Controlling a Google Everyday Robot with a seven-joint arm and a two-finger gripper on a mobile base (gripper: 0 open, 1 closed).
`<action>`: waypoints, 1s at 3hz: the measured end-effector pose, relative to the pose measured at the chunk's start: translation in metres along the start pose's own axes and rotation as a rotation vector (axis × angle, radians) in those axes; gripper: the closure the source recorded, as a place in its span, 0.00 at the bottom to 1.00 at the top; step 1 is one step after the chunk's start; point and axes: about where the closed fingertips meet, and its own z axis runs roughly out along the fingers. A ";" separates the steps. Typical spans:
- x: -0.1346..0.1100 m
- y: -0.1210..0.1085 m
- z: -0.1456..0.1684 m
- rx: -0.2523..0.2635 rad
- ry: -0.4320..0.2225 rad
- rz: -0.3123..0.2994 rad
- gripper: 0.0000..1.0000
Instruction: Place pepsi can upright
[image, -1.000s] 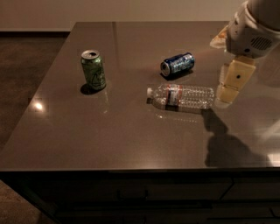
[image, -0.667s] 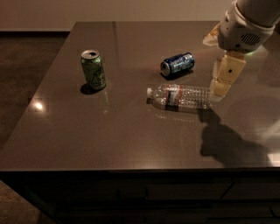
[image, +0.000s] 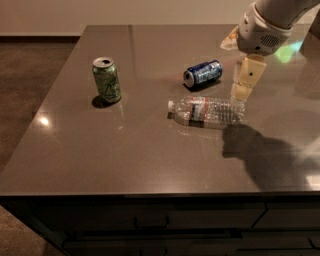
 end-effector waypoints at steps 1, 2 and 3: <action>-0.003 -0.018 0.014 -0.022 -0.034 -0.032 0.00; -0.006 -0.026 0.022 -0.033 -0.055 -0.051 0.00; -0.010 -0.039 0.039 -0.053 -0.082 -0.077 0.00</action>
Offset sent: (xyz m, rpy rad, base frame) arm 0.0325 0.0096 -0.0170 0.0485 0.0555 0.1081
